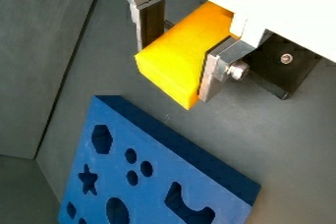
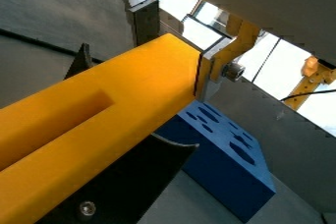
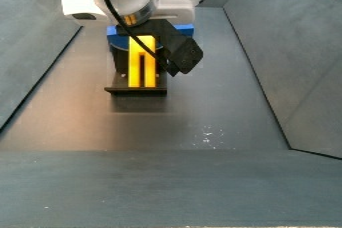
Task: Pick up the double-square object. Move up. Place the double-square object on the fixture. Regrasp the double-square object. Move to above the board. Insert the double-square object.
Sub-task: Place the double-square object on the fixture, then regrasp the double-square object.
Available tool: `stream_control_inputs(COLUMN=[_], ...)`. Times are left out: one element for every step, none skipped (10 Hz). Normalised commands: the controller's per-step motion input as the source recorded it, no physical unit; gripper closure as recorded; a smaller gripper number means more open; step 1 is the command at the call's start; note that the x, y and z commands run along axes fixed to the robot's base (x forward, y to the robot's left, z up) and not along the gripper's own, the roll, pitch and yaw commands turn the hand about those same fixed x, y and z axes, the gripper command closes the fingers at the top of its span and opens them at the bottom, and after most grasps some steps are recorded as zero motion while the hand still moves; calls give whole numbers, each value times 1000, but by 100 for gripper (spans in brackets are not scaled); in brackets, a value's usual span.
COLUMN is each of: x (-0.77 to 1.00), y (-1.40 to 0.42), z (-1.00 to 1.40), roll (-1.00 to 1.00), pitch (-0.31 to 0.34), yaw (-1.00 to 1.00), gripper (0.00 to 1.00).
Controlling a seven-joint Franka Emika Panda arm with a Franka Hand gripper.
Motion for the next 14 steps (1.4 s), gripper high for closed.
stream_control_inputs(x=[0, 0, -7, -24, -27, -32, -34, -31, -31, -31, -26, 165, 162, 129], y=[0, 0, 3, 8, 5, 5, 9, 12, 10, 8, 9, -804, -776, -712], z=[0, 1000, 1000, 1000, 1000, 1000, 1000, 861, 712, 513, 360, 733, 591, 505], roll=[0, -19, -14, 2, 14, 31, 35, 37, 40, 39, 36, 1000, 1000, 1000], pitch=[0, -37, -31, -10, -2, 25, 48, 66, 80, 85, 81, 76, 76, 74], yaw=[0, -6, 4, 22, 28, 36, 33, 25, 12, -5, -19, 20, 20, 19], gripper=[0, 0, 0, 0, 0, 0, 0, 0, 0, 0, 0, 0, 0, 0])
